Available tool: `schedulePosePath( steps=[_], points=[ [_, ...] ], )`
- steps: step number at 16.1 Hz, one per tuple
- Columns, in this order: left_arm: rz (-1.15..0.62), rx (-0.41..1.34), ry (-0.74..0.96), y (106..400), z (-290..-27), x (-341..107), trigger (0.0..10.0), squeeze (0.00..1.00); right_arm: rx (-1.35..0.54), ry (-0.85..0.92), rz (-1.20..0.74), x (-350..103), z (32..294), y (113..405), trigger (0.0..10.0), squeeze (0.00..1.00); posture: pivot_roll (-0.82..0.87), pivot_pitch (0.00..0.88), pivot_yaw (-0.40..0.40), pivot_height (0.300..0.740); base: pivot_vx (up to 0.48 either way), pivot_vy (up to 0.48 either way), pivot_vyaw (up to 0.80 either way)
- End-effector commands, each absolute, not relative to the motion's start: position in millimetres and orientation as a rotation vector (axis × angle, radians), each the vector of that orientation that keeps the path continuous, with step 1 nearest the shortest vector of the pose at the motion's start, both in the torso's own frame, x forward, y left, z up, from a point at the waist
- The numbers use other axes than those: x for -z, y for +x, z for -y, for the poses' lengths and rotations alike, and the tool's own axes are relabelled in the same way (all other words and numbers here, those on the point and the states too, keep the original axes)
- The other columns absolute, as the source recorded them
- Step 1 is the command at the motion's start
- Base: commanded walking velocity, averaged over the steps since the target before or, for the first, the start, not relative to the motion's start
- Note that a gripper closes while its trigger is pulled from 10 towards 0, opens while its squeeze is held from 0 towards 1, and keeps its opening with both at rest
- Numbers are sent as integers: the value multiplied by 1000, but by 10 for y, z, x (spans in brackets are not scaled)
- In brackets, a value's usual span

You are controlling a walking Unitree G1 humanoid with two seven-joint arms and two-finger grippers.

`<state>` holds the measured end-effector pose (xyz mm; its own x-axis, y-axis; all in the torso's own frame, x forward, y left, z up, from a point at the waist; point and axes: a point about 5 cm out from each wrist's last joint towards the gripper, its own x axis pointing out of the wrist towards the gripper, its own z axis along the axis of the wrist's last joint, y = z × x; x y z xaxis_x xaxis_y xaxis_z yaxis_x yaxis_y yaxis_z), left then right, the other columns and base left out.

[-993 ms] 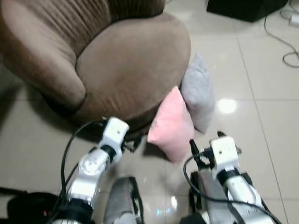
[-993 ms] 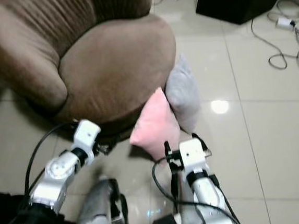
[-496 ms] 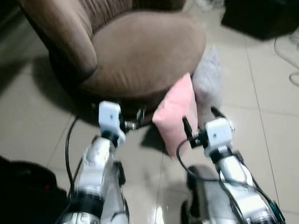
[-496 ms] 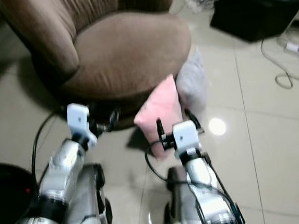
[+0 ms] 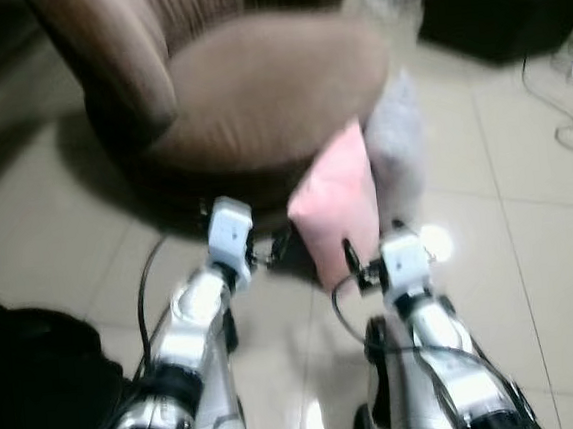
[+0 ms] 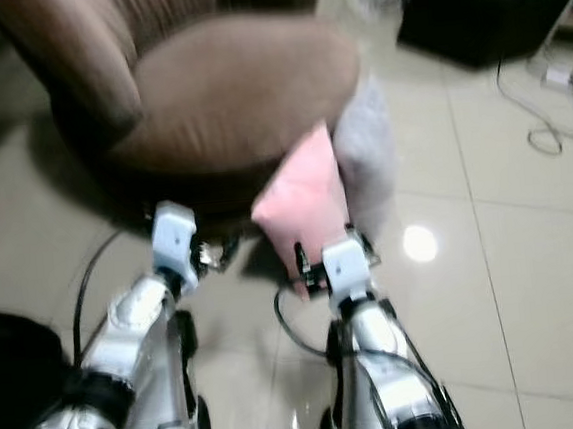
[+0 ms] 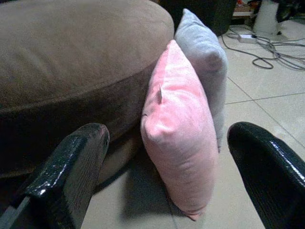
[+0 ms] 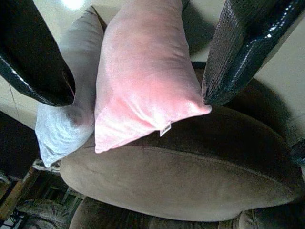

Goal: Move the pillow to the sofa from floor

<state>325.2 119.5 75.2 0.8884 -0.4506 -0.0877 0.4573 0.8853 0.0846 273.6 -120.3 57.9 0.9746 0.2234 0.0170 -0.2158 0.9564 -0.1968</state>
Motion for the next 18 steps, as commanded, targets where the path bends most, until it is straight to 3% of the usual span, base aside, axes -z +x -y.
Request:
schedulePosePath(
  steps=[1,3,9,18],
  points=[
    [-35,441,60,3245,-1199,-778,10000,1000,-246,-203,39,-568,1208,2745,10000,0,100,149,-74,495,0,0,0],
    [-40,424,47,3179,-1206,-719,10000,1000,-269,-215,39,-587,1228,2787,10000,0,120,160,-96,495,0,0,0],
    [-101,513,230,3122,-1190,-612,10000,1000,-304,-214,53,-613,1156,2811,10000,0,112,165,-80,495,0,0,0],
    [-135,554,276,3160,-1159,-598,10000,1000,-251,-197,55,-594,1176,2732,10000,0,64,155,-43,495,449,-27,0]
  ],
)
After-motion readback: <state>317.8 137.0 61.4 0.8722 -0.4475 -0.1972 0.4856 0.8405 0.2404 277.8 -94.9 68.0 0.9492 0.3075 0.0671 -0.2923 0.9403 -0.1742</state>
